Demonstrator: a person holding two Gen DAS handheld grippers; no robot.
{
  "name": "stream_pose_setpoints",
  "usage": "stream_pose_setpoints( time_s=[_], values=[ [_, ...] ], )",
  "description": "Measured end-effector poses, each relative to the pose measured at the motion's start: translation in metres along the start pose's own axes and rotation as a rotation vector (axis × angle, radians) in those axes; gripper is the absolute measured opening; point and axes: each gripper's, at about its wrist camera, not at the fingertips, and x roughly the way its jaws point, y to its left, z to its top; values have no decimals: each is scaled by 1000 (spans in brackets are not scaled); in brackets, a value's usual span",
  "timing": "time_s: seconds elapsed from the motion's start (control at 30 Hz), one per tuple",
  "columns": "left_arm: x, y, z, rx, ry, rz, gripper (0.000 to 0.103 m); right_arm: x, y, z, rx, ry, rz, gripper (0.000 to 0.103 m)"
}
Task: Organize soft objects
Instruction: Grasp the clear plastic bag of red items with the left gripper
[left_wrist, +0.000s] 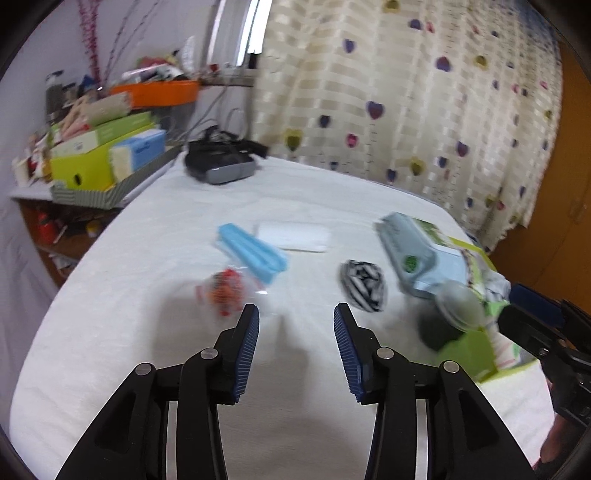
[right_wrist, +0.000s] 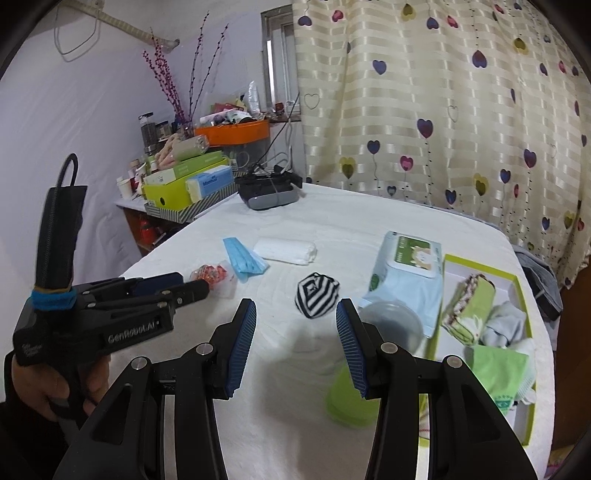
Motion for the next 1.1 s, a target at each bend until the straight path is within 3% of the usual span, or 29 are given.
stream_pose_setpoints(
  time_s=[0.3,0.87,0.9,1.0,1.1],
  values=[
    [30,28,7,-40,36,40,53,19,6,6,-10,20,16,46],
    [99,37,7,-16,172,139,54,46,13,18,-31,50,42,46],
    [100,37,6,-8,167,148,53,49,15,19,-32,54,43,46],
    [100,38,6,10,156,181,34,54,17,20,-34,59,50,46],
    [98,42,6,-6,151,175,25,60,19,22,-34,66,54,46]
  ],
)
